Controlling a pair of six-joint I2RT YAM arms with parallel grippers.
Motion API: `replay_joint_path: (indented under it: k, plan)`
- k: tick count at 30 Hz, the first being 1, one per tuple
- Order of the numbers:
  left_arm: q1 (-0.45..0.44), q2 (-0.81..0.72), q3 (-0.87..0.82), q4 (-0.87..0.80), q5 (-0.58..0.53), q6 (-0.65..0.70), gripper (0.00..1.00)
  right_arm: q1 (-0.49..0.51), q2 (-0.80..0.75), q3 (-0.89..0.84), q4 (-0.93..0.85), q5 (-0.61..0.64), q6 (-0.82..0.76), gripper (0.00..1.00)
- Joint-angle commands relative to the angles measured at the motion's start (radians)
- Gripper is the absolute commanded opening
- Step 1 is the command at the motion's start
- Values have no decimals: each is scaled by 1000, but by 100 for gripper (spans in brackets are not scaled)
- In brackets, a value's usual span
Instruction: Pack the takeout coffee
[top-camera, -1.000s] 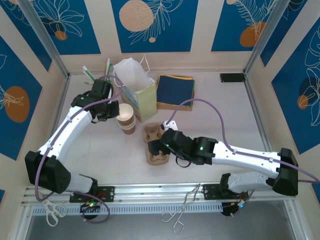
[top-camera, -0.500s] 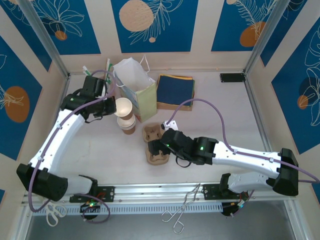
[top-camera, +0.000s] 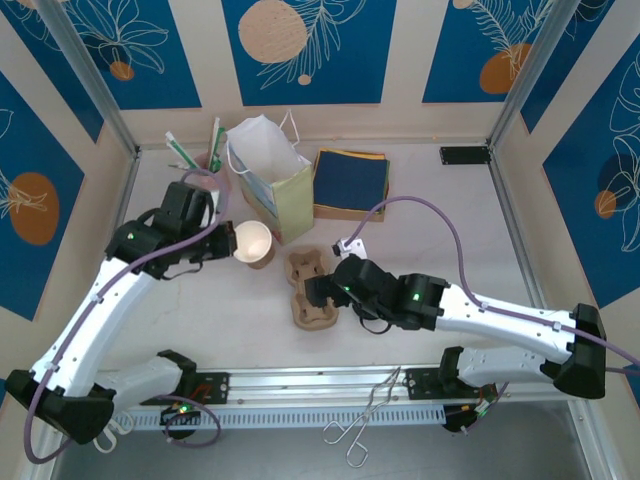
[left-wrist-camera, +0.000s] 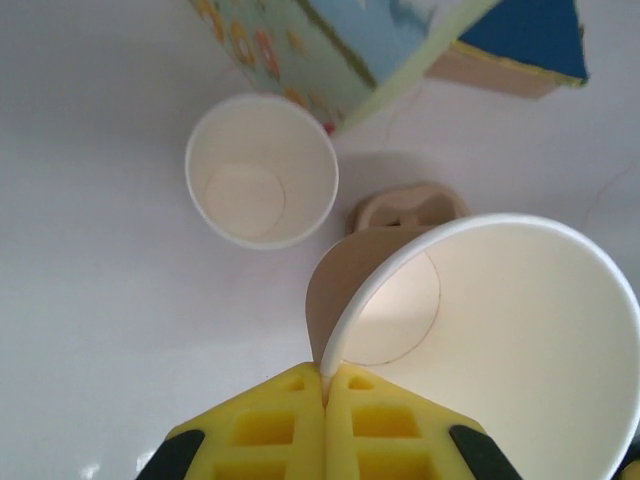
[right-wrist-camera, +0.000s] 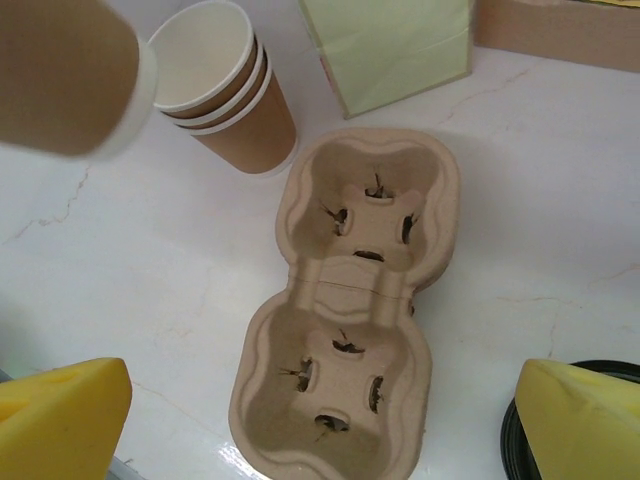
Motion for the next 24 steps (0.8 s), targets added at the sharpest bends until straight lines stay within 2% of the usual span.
replay_joint_path:
  k: [1, 7, 14, 24]
  plan:
    - [-49, -39, -79, -1, -30, -62, 3, -10, -33, -21, -21, 23, 23, 99]
    - [-123, -67, -225, 53, -68, -106, 2, -18, -39, -29, -37, 15, 33, 99]
    - [-144, -91, -401, 159, -50, -149, 2, -20, -40, -37, -46, 14, 47, 99]
    - [-216, -40, -492, 274, -52, -190, 3, -21, -36, -39, -58, 17, 57, 99]
